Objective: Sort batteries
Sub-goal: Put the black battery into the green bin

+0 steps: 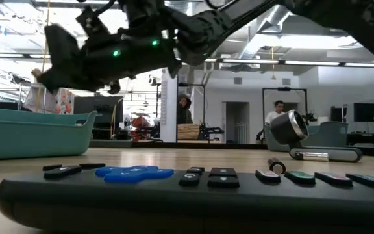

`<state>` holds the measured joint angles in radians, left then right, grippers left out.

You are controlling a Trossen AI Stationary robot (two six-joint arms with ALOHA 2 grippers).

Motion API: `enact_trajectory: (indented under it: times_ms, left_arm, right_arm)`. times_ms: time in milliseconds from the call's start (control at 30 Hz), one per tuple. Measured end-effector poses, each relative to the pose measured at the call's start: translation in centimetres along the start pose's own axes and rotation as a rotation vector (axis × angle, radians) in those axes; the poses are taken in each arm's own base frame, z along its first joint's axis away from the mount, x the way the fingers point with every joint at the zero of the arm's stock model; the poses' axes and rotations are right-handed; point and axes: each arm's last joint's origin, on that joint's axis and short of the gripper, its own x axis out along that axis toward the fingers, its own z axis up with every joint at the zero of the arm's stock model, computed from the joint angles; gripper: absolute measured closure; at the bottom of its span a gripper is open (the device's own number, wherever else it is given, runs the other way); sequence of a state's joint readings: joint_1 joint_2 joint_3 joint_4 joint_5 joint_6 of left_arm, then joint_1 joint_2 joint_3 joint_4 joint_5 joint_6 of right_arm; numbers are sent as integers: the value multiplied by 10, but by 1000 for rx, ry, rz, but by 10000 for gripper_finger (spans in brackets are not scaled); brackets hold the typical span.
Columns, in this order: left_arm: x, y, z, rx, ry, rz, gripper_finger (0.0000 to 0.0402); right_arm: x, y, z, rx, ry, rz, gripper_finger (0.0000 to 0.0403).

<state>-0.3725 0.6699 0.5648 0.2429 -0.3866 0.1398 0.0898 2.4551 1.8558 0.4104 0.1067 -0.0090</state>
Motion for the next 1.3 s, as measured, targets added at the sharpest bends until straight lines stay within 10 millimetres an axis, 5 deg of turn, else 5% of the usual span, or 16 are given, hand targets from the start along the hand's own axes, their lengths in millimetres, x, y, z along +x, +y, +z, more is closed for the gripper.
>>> enact_trajectory:
  times_ms: [367, 567, 900, 1300]
  left_arm:
    - [0, 0, -2, -2, 22, -7, 401]
    - [0, -1, -6, -27, 54, -19, 401]
    - [8, -7, -25, -31, 91, -16, 401]
    - [51, -2, -57, -54, 206, 84, 401]
  right_arm:
    - [8, -10, 2, -5, 24, 13, 199]
    - [-9, -11, -11, -29, -65, -60, 183]
    - [-135, -28, -37, 22, -174, -215, 274]
    - [-271, -13, -7, -54, -225, -398, 294]
